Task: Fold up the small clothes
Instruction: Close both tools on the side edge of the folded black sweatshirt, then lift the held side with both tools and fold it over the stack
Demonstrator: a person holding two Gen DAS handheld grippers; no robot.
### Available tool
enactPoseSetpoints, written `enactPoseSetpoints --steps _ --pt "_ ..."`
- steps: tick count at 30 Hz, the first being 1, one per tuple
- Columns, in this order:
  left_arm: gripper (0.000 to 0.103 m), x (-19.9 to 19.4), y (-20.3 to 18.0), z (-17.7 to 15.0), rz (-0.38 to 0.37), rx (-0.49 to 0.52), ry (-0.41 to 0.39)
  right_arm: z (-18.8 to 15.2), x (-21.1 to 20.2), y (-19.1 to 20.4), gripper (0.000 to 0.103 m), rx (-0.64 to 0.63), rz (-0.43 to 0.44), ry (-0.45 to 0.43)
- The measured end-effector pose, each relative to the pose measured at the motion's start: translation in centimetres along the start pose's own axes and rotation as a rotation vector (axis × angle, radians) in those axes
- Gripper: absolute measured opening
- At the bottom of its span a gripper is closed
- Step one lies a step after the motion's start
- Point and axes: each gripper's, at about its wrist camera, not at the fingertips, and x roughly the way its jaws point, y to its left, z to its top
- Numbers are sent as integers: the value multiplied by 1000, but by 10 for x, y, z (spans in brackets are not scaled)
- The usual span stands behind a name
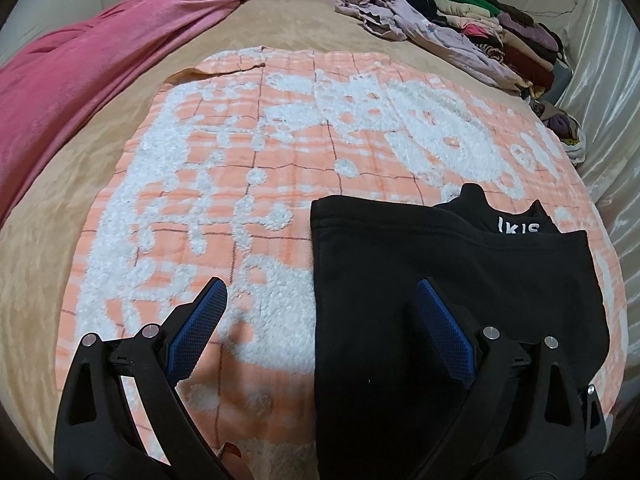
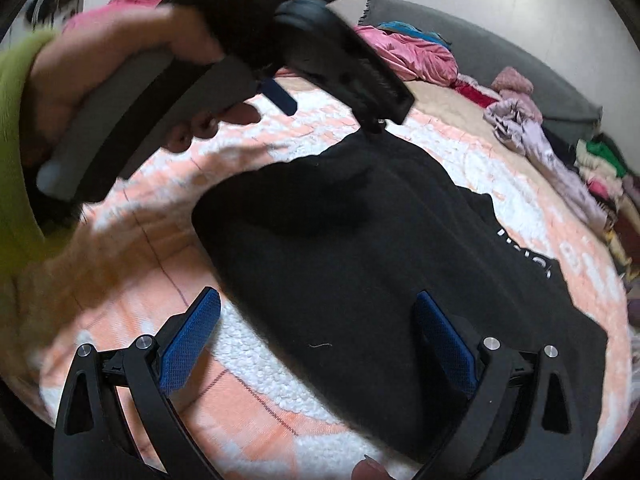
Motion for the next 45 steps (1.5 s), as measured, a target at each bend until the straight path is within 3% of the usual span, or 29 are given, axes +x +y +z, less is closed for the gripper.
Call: enactPoseSetpoints --steps 7,8,9,10,11,12,14,15,18,23,26,30,33,45 --pt "89 24 3 2 -30 -30 57 -3 9 16 95 -104 -106 -28" --pt "88 27 3 1 -40 -38 65 -3 9 15 89 -110 -127 -37" --pt "88 30 4 1 -56 -47 74 -2 9 14 76 -115 -143 -42" --pt "88 35 5 0 -69 -60 86 -2 10 12 73 -111 -148 -44" --pt "88 37 5 0 -73 -66 89 -2 9 10 63 -101 -140 -50" --pt "88 39 5 -1 -80 -72 90 -2 8 9 42 -93 -129 -59" --pt "86 39 4 -1 -105 -80 91 -1 3 5 17 -72 -71 -82" --pt "83 39 3 -1 -122 -82 95 -1 1 4 14 -60 -51 -90" --pt "73 35 0 -1 -188 -96 124 -2 -9 -3 11 -7 -24 -126" --pt "73 31 -5 -3 -268 -136 161 -3 -33 -28 10 118 51 -213" --pt "58 33 -11 -4 -348 -184 194 -4 -45 -37 10 150 55 -240" --pt "32 30 -22 -1 -358 -210 188 -6 -54 -43 10 175 48 -254" --pt "24 20 -33 4 -361 -209 166 -8 -60 -52 10 209 39 -270" --pt "19 -28 -129 34 -368 -83 83 -50 -119 -105 8 503 -43 -398"
